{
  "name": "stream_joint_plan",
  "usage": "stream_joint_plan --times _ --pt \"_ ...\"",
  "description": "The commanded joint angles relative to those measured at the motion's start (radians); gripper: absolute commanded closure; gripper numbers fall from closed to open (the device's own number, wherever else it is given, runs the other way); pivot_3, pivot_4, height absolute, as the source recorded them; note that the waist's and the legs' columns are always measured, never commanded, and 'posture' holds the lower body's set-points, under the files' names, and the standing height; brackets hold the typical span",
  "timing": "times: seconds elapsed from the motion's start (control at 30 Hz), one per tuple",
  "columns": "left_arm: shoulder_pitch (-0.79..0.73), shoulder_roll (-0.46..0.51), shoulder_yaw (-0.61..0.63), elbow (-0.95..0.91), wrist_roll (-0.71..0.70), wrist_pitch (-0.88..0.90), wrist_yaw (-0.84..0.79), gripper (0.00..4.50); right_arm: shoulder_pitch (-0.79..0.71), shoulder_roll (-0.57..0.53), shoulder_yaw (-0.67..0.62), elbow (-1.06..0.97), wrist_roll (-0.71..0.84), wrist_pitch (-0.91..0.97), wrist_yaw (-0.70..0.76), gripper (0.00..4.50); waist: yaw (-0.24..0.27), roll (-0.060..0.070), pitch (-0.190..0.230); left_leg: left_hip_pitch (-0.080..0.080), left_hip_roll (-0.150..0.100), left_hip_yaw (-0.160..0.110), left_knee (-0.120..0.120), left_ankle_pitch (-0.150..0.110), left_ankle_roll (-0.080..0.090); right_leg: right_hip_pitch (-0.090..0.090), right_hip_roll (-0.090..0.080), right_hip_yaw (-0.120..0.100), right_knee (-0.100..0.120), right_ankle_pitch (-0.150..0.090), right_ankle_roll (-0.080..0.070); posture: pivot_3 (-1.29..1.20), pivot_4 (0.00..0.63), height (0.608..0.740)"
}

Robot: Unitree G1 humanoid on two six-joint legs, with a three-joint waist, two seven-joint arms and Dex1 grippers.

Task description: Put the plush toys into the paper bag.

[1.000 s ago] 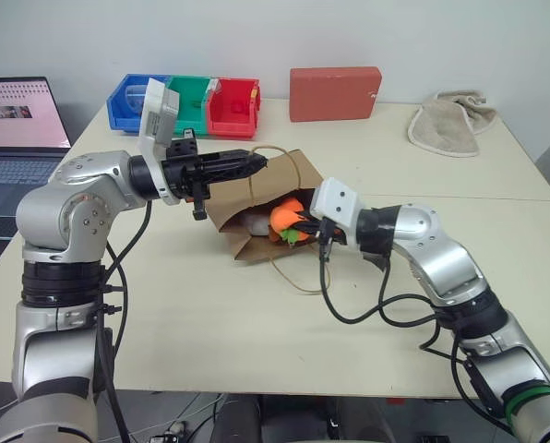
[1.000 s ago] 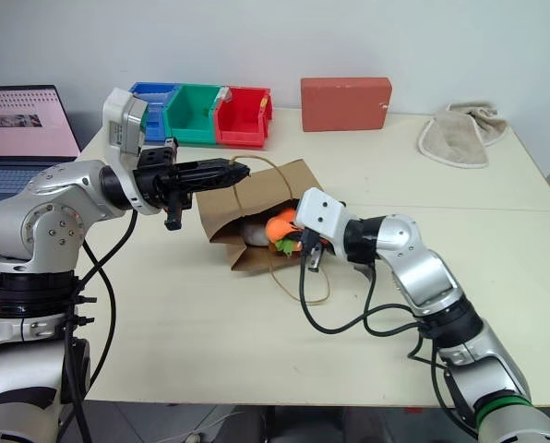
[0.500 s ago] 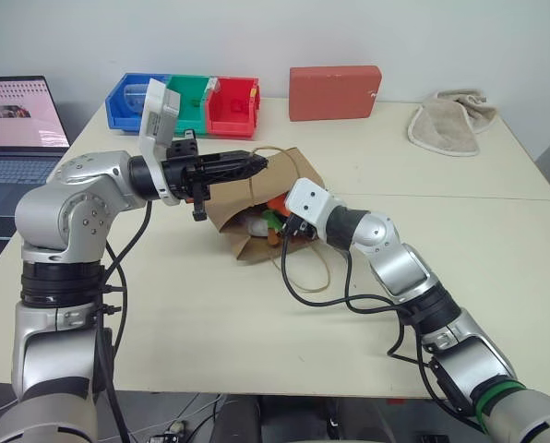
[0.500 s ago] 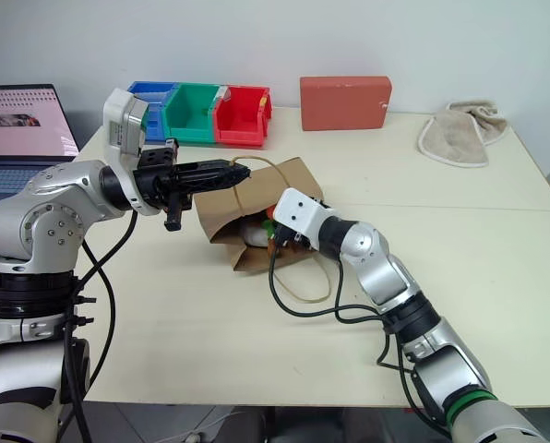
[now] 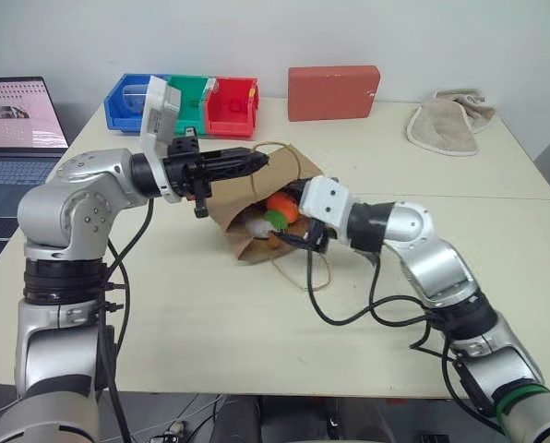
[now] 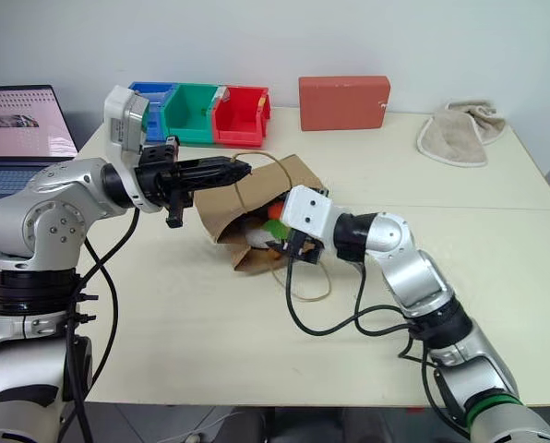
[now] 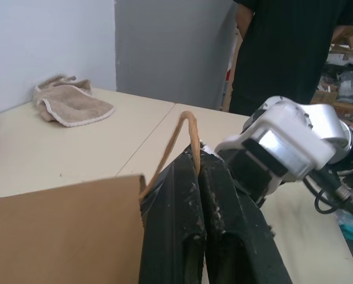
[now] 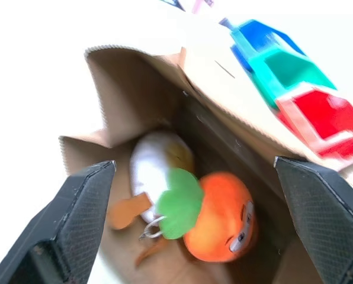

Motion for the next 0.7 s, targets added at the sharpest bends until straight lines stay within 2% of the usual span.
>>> stream_joint_plan --times 0.03,0.17,0.3,0.43,0.53,0.6,0.7 --pt "-0.028 -0.002 0.01 -0.005 0.002 -0.022 0.005 4.5 0.028 -0.079 -0.096 -0.143 0.151 0.106 0.11 0.02 0.001 0.0 0.0 0.0 0.0 0.0 0.0 0.0 0.0 0.0 0.0 0.0 0.0 0.0 0.0 0.0 0.15 0.74" --pt "-0.025 0.0 0.012 -0.009 0.001 -0.02 0.005 4.5 0.136 -0.194 -0.173 -0.217 0.249 0.174 0.172 0.02 0.005 0.0 0.0 0.0 0.0 0.0 0.0 0.0 0.0 0.0 0.0 0.0 0.0 0.0 0.0 0.0 0.15 0.74" --pt "-0.015 0.006 0.013 -0.018 0.0 -0.018 0.004 4.5 0.223 -0.235 -0.205 -0.229 0.274 0.252 0.115 0.02 0.007 0.0 0.0 0.0 0.0 0.001 0.0 0.0 0.0 0.0 0.0 0.001 -0.001 -0.001 -0.001 0.0 0.15 0.74" --pt "-0.015 0.007 0.014 -0.018 0.001 -0.018 0.007 4.5 0.259 -0.169 -0.15 -0.148 0.213 0.296 -0.019 0.02 -0.006 0.0 0.0 0.001 0.001 0.002 0.001 0.0 0.0 0.0 0.0 0.001 0.001 0.0 -0.001 0.0 0.15 0.74" --pt "-0.013 0.008 0.017 -0.027 -0.001 -0.017 0.012 4.5 0.253 -0.081 -0.112 -0.041 0.173 0.296 -0.11 0.02 -0.01 0.0 0.0 0.001 0.001 0.001 0.001 0.0 0.0 0.0 0.0 0.001 0.001 0.0 -0.001 0.0 0.15 0.74" --pt "-0.01 0.009 0.018 -0.033 -0.002 -0.015 0.016 4.5 0.24 -0.051 -0.094 0.008 0.154 0.282 -0.132 0.02 -0.01 0.0 0.0 0.001 0.0 0.001 0.001 0.0 0.0 0.0 0.0 0.001 0.001 0.0 -0.001 0.0 0.15 0.74" --pt "-0.004 0.015 0.021 -0.04 -0.003 -0.016 0.019 4.5 0.222 -0.011 -0.087 0.056 0.157 0.287 -0.145 0.61 -0.01 0.0 0.0 0.0 0.0 0.001 0.0 0.0 0.0 0.0 0.0 0.001 0.0 0.0 -0.001 0.0 0.15 0.74"
